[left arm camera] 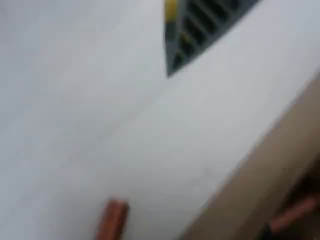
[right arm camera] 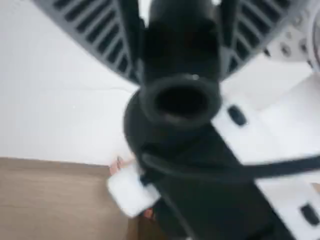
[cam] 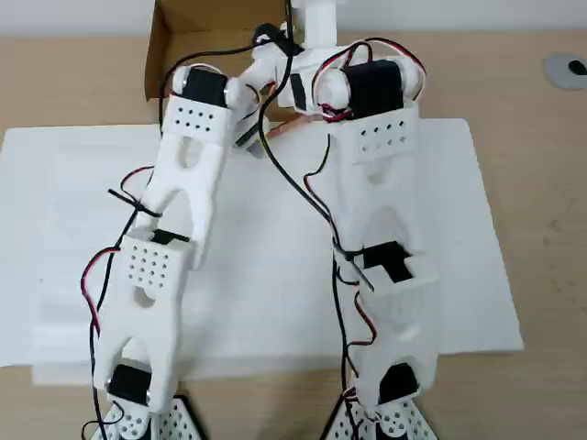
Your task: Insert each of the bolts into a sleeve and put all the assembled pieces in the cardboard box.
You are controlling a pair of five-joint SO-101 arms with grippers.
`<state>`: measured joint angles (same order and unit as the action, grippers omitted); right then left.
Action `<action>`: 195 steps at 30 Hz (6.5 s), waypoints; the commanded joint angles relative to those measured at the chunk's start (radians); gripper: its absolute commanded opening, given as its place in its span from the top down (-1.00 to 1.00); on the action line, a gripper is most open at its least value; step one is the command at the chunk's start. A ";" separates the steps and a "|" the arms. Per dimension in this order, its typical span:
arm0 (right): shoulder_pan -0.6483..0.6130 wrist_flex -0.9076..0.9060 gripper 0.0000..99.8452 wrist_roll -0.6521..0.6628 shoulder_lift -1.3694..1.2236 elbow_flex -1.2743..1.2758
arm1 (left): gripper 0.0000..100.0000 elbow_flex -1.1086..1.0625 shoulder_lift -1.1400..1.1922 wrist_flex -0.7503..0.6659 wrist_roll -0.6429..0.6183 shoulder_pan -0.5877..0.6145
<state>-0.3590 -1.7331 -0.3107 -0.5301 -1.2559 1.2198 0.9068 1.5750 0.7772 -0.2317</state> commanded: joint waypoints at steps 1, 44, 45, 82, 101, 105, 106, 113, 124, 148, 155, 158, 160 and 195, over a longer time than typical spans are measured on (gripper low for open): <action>0.019 0.021 0.98 0.011 0.010 -0.018 | 0.49 0.049 0.018 -0.074 0.014 -0.060; 0.013 0.009 0.98 0.009 0.015 -0.079 | 0.83 0.037 0.305 -0.371 -0.015 -0.028; 0.013 0.009 0.98 0.009 0.015 -0.084 | 0.90 0.035 0.305 -0.370 -0.015 -0.029; 0.013 0.015 0.98 0.009 -0.022 -0.084 | 0.98 -0.376 -0.088 0.181 -0.069 0.083; -0.025 0.057 0.98 0.006 -0.079 -0.084 | 0.82 -0.755 -0.545 0.178 -0.031 0.167; -0.022 0.060 0.98 0.008 -0.079 -0.085 | 0.70 -0.760 -0.529 0.176 -0.052 0.204; -0.024 0.060 0.98 0.008 -0.079 -0.085 | 0.66 -0.749 -0.519 0.176 -0.060 0.212; -0.024 0.060 0.98 0.008 -0.079 -0.085 | 0.55 -0.565 -0.440 -0.025 -0.130 0.281; -0.022 0.055 0.98 0.008 -0.079 -0.085 | 0.55 -0.474 -0.234 -0.242 -0.083 0.153; -0.019 0.052 0.98 0.009 -0.079 -0.084 | 0.56 -0.032 0.165 -0.255 -0.117 0.150; -0.019 0.052 0.98 0.009 -0.079 -0.084 | 0.57 0.026 0.240 -0.270 -0.118 0.149; -0.019 0.052 0.98 0.009 -0.079 -0.084 | 0.74 0.057 0.272 -0.308 -0.153 0.152; -0.019 0.052 0.98 0.009 -0.079 -0.084 | 0.95 0.075 0.280 -0.318 -0.189 0.153; -0.019 0.058 0.98 0.006 -0.079 -0.084 | 0.99 0.356 -0.015 0.183 -0.333 0.192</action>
<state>-0.3667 -1.6978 -0.3107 -0.6222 -1.2896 1.6065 1.0434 1.7484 0.4534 -0.0644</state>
